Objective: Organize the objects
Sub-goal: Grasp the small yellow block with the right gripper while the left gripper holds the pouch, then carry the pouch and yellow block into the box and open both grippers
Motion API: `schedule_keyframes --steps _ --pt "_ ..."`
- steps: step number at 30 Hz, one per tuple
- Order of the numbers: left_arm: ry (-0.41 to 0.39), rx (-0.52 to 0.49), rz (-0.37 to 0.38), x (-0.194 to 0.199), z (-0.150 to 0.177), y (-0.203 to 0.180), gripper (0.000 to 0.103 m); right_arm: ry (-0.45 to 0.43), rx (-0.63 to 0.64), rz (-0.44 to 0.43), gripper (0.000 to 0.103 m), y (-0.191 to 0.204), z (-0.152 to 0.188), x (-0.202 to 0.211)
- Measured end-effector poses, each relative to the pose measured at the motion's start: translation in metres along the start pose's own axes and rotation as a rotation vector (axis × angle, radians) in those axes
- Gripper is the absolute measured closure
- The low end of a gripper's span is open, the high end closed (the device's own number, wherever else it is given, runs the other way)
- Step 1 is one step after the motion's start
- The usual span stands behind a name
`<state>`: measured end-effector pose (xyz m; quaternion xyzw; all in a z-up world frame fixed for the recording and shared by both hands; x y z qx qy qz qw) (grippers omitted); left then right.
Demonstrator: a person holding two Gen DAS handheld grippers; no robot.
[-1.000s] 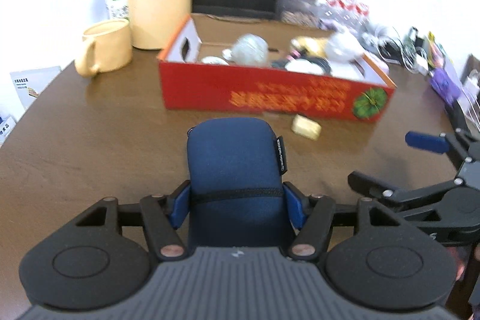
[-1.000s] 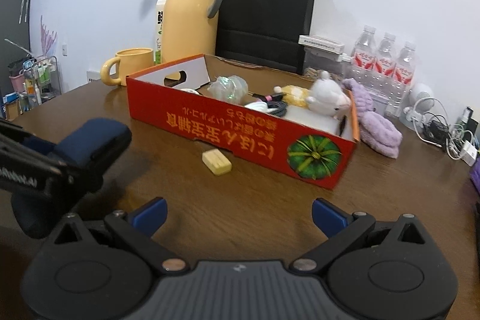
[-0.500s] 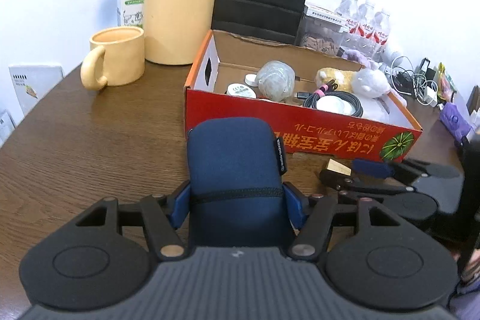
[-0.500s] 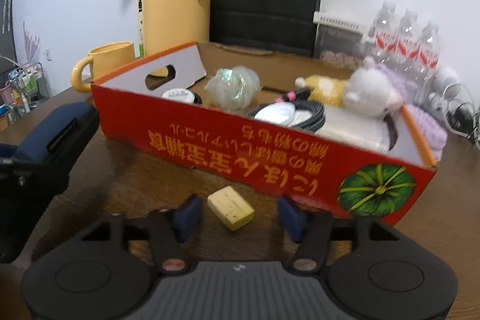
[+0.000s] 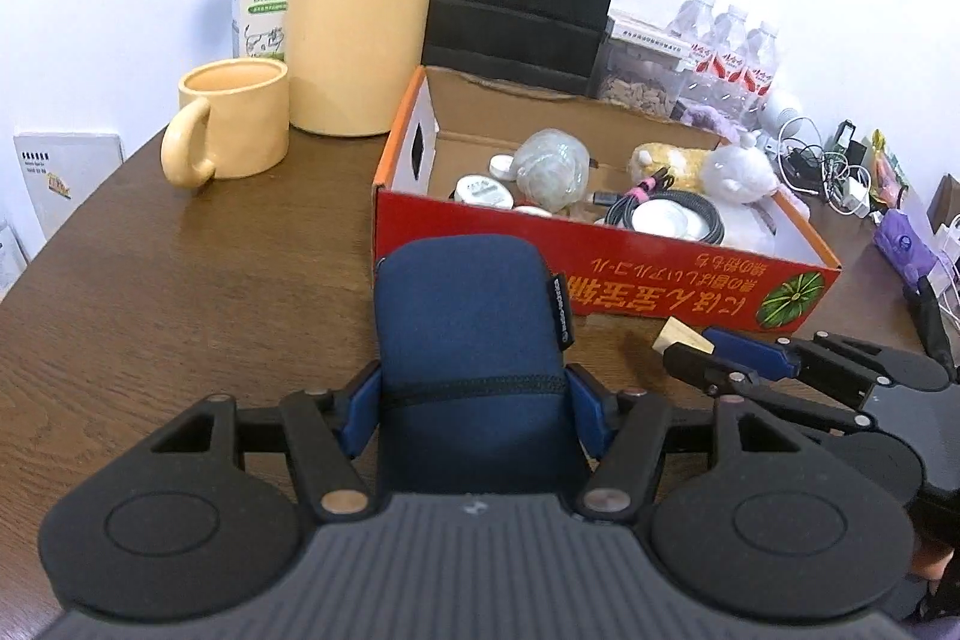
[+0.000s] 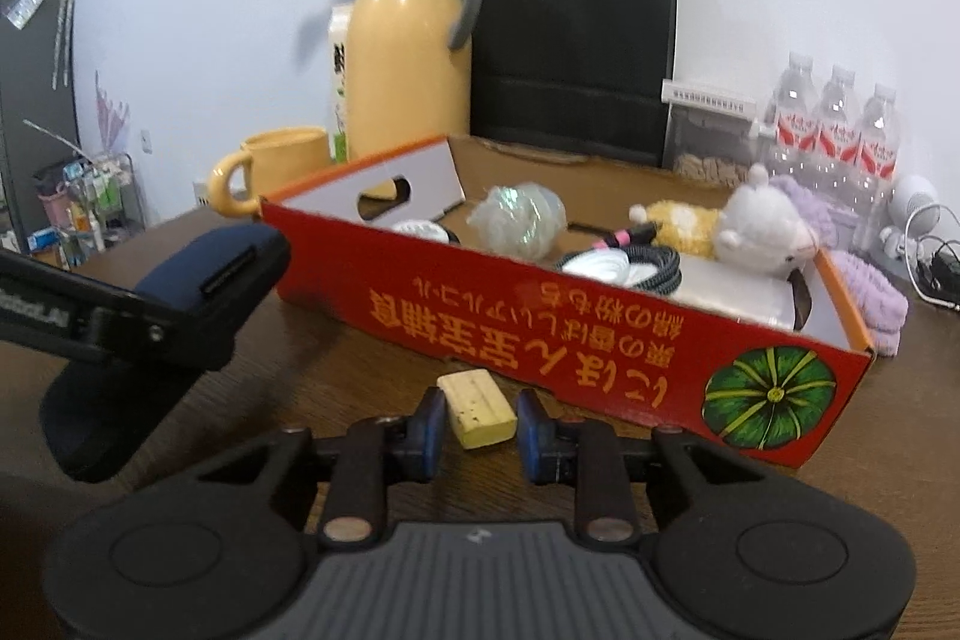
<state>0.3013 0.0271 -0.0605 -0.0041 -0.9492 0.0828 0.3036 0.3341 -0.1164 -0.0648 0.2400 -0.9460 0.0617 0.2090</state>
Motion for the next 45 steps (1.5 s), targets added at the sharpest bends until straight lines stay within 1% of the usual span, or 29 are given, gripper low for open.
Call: schedule_keyframes --steps 6,11,15,18,21,25,28,32,34,36,37,38,39,40,41,42,44,45 --pt "-0.059 -0.023 0.028 0.011 -0.023 -0.012 0.039 -0.081 -0.026 -0.009 0.079 -0.004 -0.022 0.013" --pt "-0.114 -0.03 0.046 0.011 -0.051 -0.024 0.039 -0.162 -0.002 0.005 0.079 -0.011 -0.053 0.02" --pt "-0.153 -0.015 0.054 0.005 -0.073 -0.03 0.039 -0.21 0.018 0.029 0.079 -0.02 -0.076 0.015" --pt "-0.189 -0.012 0.053 0.001 -0.091 -0.034 0.039 -0.234 0.023 0.043 0.079 -0.026 -0.089 0.007" --pt "-0.208 -0.009 0.051 -0.011 -0.107 -0.038 0.039 -0.251 0.022 0.063 0.079 -0.034 -0.099 -0.003" --pt "-0.218 0.004 0.052 -0.031 -0.125 -0.042 0.039 -0.244 0.012 0.088 0.079 -0.044 -0.104 -0.022" --pt "-0.215 -0.005 0.039 -0.049 -0.133 -0.042 0.039 -0.231 0.002 0.1 0.079 -0.052 -0.105 -0.037" --pt "-0.169 -0.014 0.028 -0.081 -0.132 -0.039 0.039 -0.197 -0.005 0.107 0.079 -0.06 -0.098 -0.059" --pt "-0.14 -0.037 0.018 -0.095 -0.128 -0.039 0.038 -0.169 -0.003 0.107 0.079 -0.063 -0.092 -0.07" --pt "-0.118 -0.072 0.014 -0.106 -0.124 -0.039 0.034 -0.138 0.006 0.104 0.078 -0.066 -0.086 -0.08" --pt "-0.122 -0.077 0.011 -0.109 -0.123 -0.038 0.021 -0.131 0.005 0.104 0.074 -0.067 -0.083 -0.083" --pt "-0.136 -0.081 0.007 -0.11 -0.123 -0.037 0.0 -0.123 0.002 0.106 0.067 -0.068 -0.081 -0.085" --pt "-0.157 -0.082 0.0 -0.109 -0.123 -0.035 0.0 -0.112 -0.002 0.108 0.044 -0.069 -0.078 -0.086" --pt "-0.181 -0.084 -0.013 -0.107 -0.123 -0.032 0.0 -0.109 -0.003 0.109 0.017 -0.069 -0.076 -0.085" --pt "-0.186 -0.088 -0.027 -0.107 -0.123 -0.031 0.0 -0.116 -0.001 0.114 0.008 -0.07 -0.075 -0.084" --pt "-0.186 -0.089 -0.034 -0.106 -0.123 -0.029 0.0 -0.127 0.001 0.121 0.003 -0.07 -0.075 -0.081" --pt "-0.192 -0.075 -0.036 -0.104 -0.123 -0.025 0.0 -0.133 0.0 0.127 0.002 -0.069 -0.076 -0.079" --pt "-0.198 -0.071 -0.036 -0.103 -0.125 -0.024 0.0 -0.133 -0.005 0.127 0.0 -0.069 -0.076 -0.077"
Point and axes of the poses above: each gripper's, at about its wrist camera, not at the fingertips, and x roughly against the way its jaws point, y to its left, z to its underside, the point moved 10 cm from there along -x, roughly the way its jaws point, and after that the axes turned 5 degrees about -y, right-handed, at the moved point
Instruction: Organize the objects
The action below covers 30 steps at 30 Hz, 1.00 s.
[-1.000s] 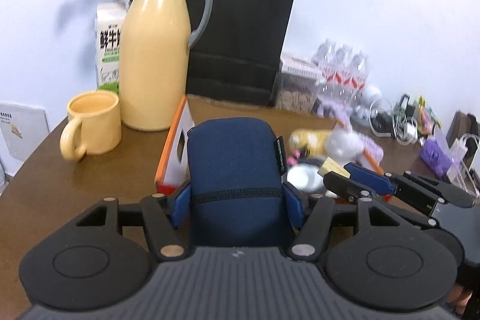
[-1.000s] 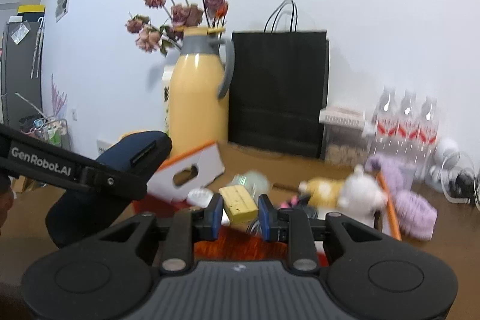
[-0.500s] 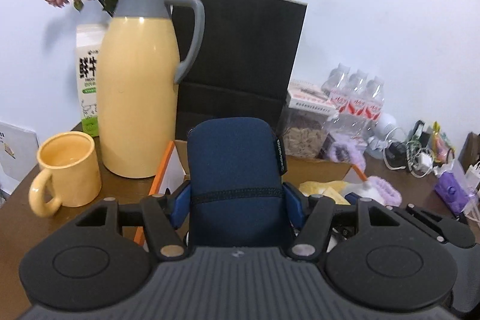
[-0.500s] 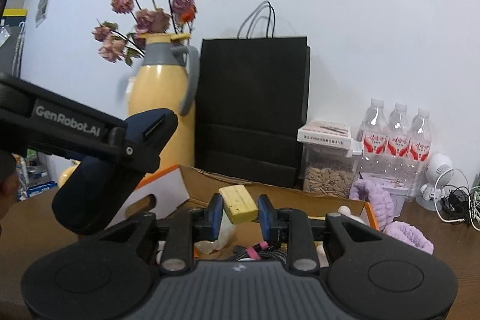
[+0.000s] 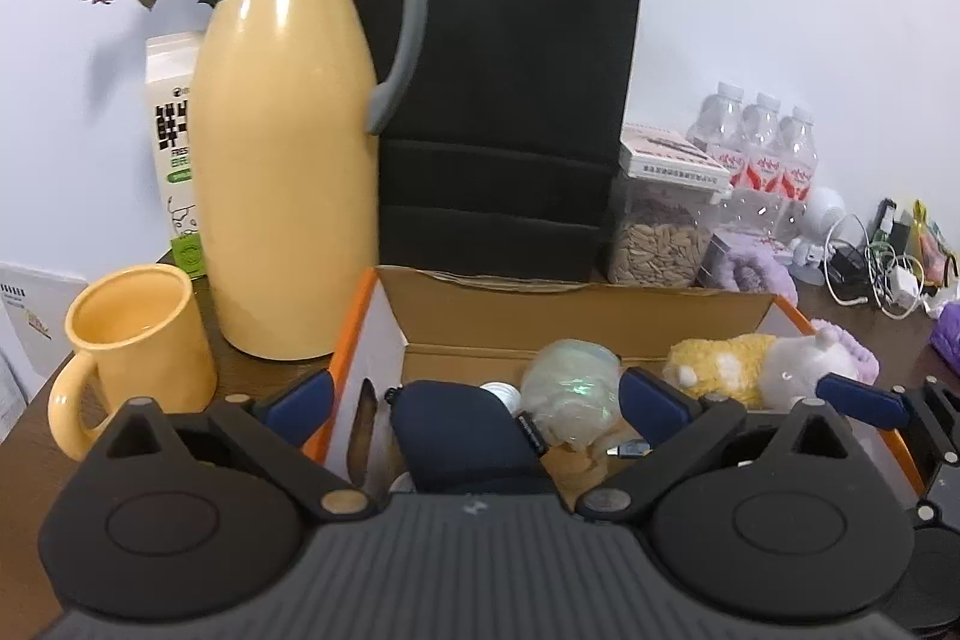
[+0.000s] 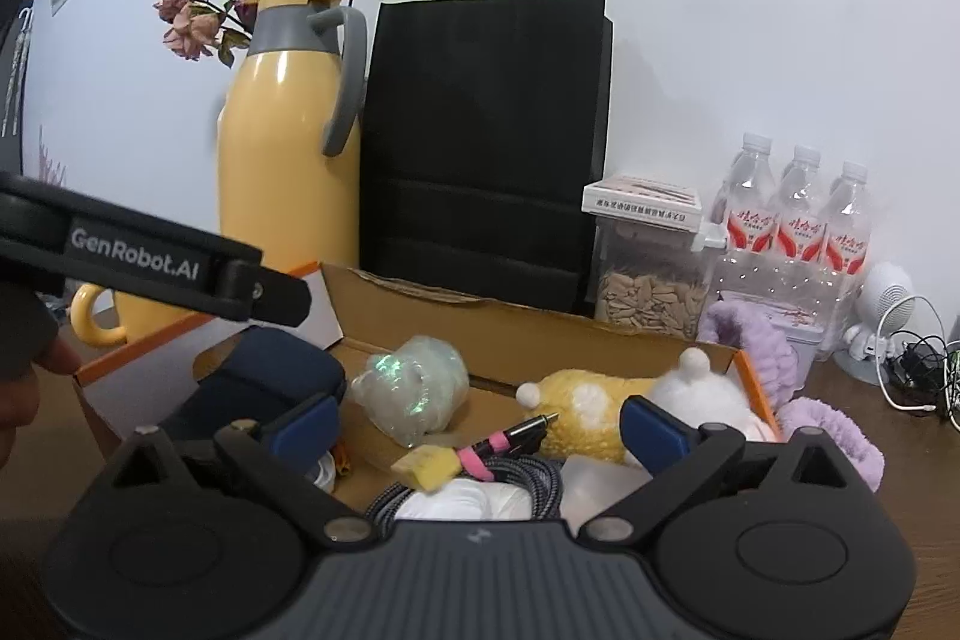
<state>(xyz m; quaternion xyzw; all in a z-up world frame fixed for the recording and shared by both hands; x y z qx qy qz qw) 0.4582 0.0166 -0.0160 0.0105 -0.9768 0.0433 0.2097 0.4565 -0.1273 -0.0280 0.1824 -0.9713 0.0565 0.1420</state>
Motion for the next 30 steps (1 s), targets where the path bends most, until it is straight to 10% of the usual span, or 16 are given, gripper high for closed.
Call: schedule_keyframes --steps 30 --pt "-0.025 -0.043 -0.041 0.136 0.039 0.011 0.0 0.045 -0.085 0.052 0.0 0.009 0.01 0.134"
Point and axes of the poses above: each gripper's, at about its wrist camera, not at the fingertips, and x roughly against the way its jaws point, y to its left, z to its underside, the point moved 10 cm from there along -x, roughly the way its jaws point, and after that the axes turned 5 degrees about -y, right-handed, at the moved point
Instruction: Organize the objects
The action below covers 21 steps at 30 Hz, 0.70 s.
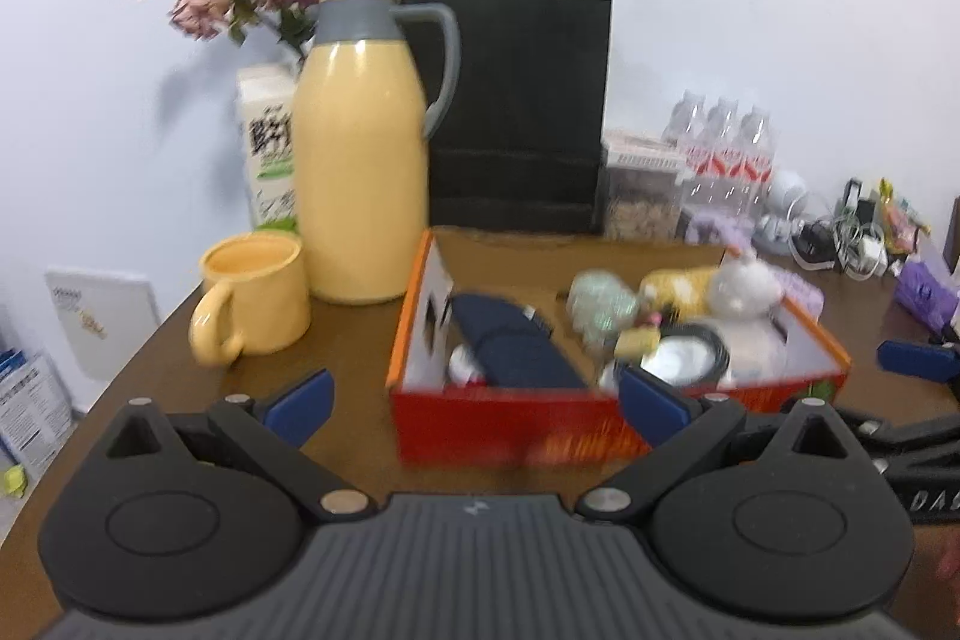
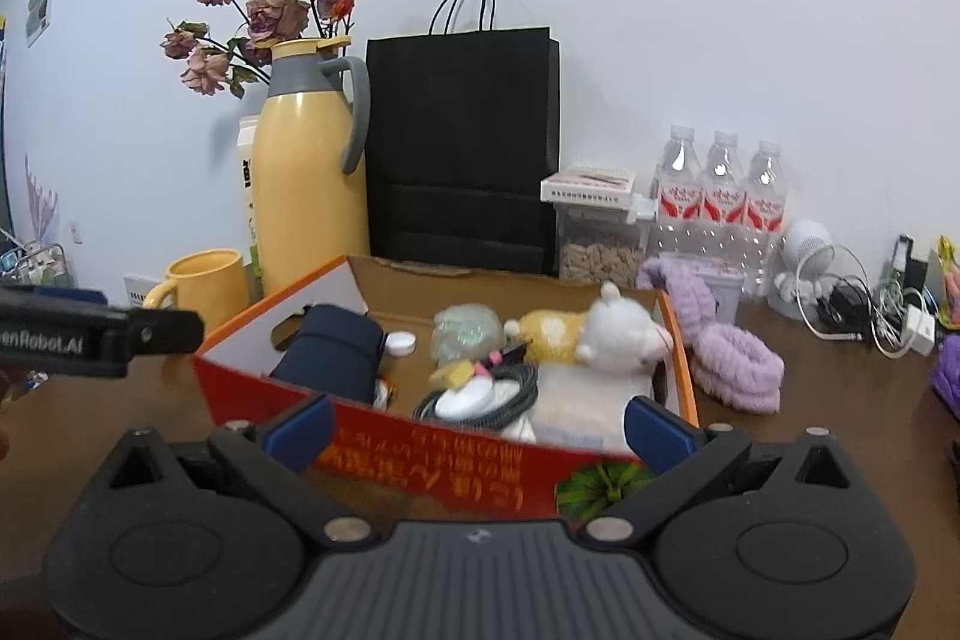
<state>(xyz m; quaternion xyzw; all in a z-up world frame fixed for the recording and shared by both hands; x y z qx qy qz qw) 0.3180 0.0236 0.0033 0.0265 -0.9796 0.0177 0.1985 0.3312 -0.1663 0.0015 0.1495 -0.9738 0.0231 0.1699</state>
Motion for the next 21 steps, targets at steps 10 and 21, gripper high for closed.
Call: schedule_keyframes --steps 10,21 --pt "0.074 0.014 -0.013 0.033 0.046 0.01 0.0 0.082 -0.043 -0.011 0.0 0.003 0.033 0.027" --pt "0.091 0.018 -0.009 0.047 0.06 0.007 0.0 0.09 -0.046 -0.018 0.0 0.008 0.038 0.041"
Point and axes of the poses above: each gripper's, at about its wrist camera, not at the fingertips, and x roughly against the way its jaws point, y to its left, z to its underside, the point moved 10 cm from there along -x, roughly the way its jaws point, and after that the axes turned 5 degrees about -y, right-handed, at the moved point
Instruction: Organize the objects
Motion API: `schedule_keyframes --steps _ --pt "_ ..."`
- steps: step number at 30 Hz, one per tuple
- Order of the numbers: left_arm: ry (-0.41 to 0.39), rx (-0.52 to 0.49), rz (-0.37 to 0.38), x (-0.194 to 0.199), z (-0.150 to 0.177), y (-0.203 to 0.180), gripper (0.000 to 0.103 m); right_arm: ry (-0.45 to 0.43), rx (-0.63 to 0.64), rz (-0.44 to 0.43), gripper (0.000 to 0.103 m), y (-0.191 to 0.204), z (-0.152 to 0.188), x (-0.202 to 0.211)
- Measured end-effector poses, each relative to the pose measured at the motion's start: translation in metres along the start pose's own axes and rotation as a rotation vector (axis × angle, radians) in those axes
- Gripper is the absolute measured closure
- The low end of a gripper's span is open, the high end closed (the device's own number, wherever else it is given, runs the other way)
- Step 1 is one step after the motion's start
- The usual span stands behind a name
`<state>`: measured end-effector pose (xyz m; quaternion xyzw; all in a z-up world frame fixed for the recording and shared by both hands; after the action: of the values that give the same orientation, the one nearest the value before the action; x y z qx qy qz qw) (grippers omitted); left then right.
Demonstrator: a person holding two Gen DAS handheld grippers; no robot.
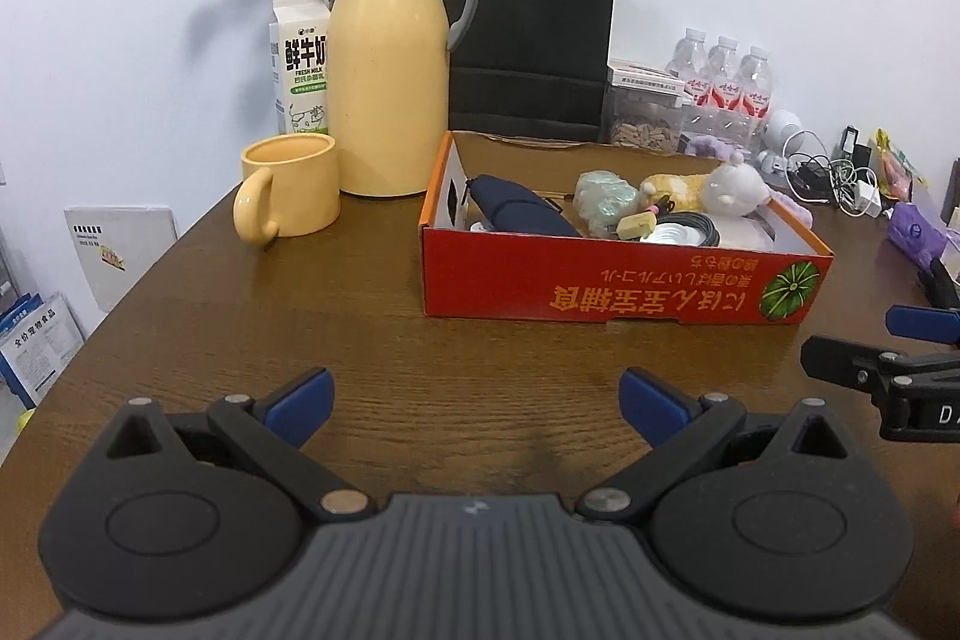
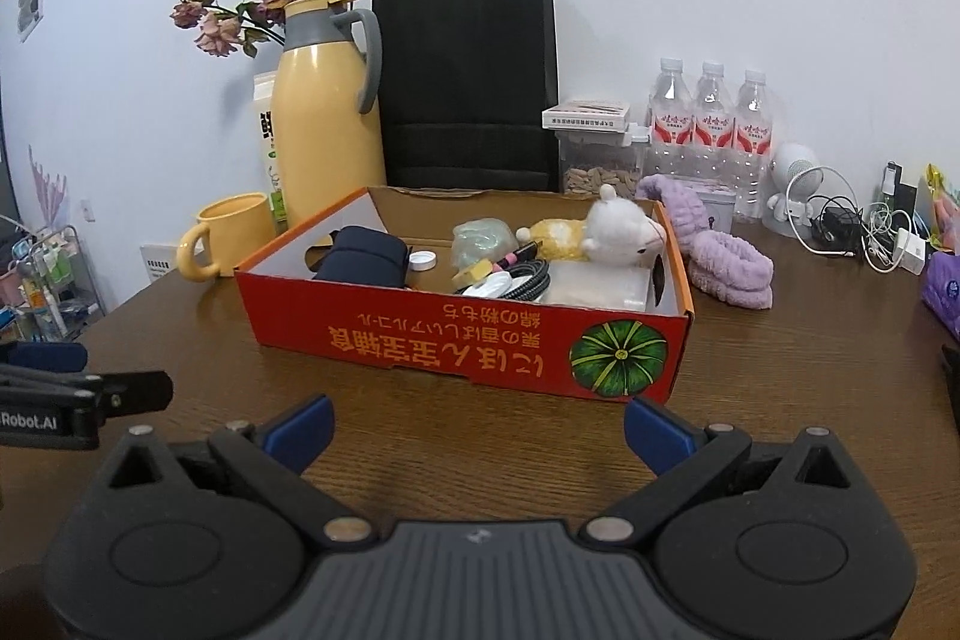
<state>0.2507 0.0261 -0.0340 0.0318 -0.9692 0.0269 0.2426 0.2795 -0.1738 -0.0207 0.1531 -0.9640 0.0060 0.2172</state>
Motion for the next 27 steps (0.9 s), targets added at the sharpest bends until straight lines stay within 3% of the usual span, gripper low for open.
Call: schedule_keyframes --steps 27 --pt "0.001 0.001 0.007 0.0026 0.0021 -0.0022 0.0 -0.001 0.002 -0.002 0.0 0.001 -0.0008 0.0032"
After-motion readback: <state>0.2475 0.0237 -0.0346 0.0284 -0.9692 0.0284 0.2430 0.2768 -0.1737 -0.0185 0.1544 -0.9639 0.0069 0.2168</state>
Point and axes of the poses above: each gripper's, at about its wrist camera, not at the fingertips, and x roughly against the way its jaws point, y to its left, z to its underside, the point moved 10 cm from there along -x, roughly the way its jaws point, and after that the axes turned 5 degrees about -y, right-handed, at the moved point
